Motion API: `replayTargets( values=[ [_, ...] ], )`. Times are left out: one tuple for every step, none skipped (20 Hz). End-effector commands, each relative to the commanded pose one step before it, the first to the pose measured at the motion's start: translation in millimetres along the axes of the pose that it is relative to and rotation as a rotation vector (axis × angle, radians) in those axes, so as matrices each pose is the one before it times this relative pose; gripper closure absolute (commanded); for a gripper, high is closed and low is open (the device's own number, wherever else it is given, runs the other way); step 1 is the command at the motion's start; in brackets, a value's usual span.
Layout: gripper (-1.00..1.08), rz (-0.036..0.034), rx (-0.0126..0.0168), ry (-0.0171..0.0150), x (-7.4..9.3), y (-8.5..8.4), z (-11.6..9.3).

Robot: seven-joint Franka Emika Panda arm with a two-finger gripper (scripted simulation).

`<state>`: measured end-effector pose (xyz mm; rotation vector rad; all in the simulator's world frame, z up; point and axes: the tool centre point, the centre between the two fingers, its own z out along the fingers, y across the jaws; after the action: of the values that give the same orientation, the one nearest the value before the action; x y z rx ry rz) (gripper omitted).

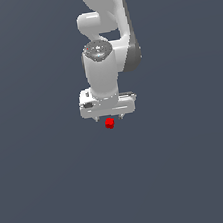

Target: Pick up the red cube and move it to a goal position.

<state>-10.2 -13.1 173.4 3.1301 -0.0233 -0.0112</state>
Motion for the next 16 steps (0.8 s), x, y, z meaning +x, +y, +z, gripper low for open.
replayTargets(
  values=[
    [-0.92,0.0,0.0,0.0,0.0,0.01,0.0],
    [-0.92,0.0,0.0,0.0,-0.12,-0.24,0.24],
    [-0.92,0.00169,0.00005,0.00004,-0.37,0.31,0.69],
    [-0.92,0.00229,0.00008,0.00004,-0.61,0.19,1.17],
    [-0.92,0.00309,0.00011,0.00006,-0.85,0.19,1.63],
    [-0.92,0.00396,0.00014,0.00007,-1.09,0.25,2.1],
    [-0.92,0.00488,0.00017,0.00009,-1.33,0.32,2.57],
    [-0.92,0.00573,0.0002,0.00011,-1.57,0.36,3.04],
    [-0.92,0.00662,0.00023,0.00012,-1.81,0.42,3.5],
    [-0.92,0.00753,0.00026,0.00014,-2.05,0.49,3.97],
    [-0.92,0.00839,0.00029,0.00016,-2.29,0.53,4.44],
    [-0.92,0.00928,0.00032,0.00018,-2.53,0.59,4.91],
    [-0.92,0.01016,0.00034,0.00019,-2.76,0.65,5.38],
    [-0.92,0.01104,0.00037,0.00021,-2.99,0.7,5.85],
    [-0.92,0.01191,0.0004,0.00023,-3.22,0.75,6.32],
    [-0.92,0.0128,0.00042,0.00025,-3.44,0.81,6.79]
  ],
)
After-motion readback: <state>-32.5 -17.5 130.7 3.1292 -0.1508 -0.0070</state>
